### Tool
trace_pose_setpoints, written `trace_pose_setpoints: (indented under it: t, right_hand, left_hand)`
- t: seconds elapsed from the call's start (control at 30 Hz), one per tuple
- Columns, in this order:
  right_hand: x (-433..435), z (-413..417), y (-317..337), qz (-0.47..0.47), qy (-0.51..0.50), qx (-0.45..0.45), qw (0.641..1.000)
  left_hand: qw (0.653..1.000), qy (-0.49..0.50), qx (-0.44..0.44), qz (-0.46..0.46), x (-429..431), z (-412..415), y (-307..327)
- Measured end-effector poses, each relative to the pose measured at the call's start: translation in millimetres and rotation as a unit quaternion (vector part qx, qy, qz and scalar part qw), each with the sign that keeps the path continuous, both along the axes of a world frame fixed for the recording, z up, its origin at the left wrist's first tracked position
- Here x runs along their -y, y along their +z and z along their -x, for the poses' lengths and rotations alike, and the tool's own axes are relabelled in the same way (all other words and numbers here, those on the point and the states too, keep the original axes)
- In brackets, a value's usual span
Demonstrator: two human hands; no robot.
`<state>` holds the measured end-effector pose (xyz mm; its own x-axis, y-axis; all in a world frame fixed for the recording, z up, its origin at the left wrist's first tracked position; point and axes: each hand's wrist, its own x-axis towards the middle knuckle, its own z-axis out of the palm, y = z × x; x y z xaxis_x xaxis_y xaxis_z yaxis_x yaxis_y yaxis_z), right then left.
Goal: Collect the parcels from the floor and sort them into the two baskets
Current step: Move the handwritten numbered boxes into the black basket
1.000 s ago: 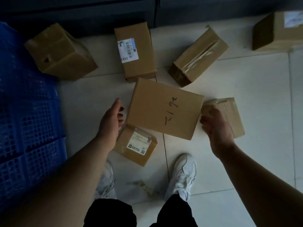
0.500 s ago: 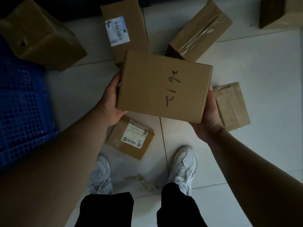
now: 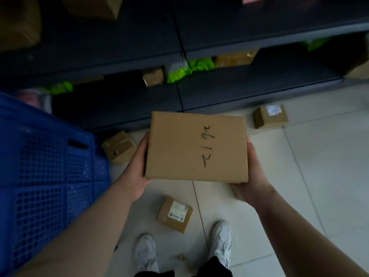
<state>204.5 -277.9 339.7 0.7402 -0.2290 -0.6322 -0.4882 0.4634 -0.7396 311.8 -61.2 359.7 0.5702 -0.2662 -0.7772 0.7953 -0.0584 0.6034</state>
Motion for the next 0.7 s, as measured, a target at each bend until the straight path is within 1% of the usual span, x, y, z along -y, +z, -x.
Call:
trace_pose_setpoints:
  t: [0.07, 0.17, 0.23, 0.3, 0.4, 0.53, 0.63, 0.7]
  right_hand:
    - [-6, -3, 52, 0.01, -0.021, -0.007, 1.0]
    - [-19, 3, 123, -0.004, -0.051, -0.023, 0.998]
    - [-27, 13, 161, -0.009, -0.076, -0.044, 0.996]
    - [-31, 22, 196, -0.008, -0.08, -0.056, 0.995]
    - [-33, 33, 252, -0.006, -0.059, -0.06, 0.996]
    - [-36, 45, 323, 0.024, -0.016, -0.05, 0.998]
    - [-41, 50, 375, 0.04, 0.03, -0.022, 0.999]
    - [-49, 52, 403, 0.024, 0.059, -0.01, 0.998]
  left_hand:
    - [1.0, 0.0, 0.019, -0.006, -6, -2, 52]
    - [0.999, 0.007, 0.045, -0.01, -15, 3, 127]
    - [0.998, 0.021, 0.063, -0.019, -19, 13, 174]
    - [0.996, 0.028, 0.078, -0.036, -22, 27, 216]
    - [0.993, 0.051, 0.089, -0.054, -31, 54, 270]
    - [0.987, 0.109, 0.099, -0.067, -47, 92, 332]
    - [0.979, 0.153, 0.123, -0.047, -62, 119, 375]
    - [0.974, 0.175, 0.136, -0.038, -73, 132, 399]
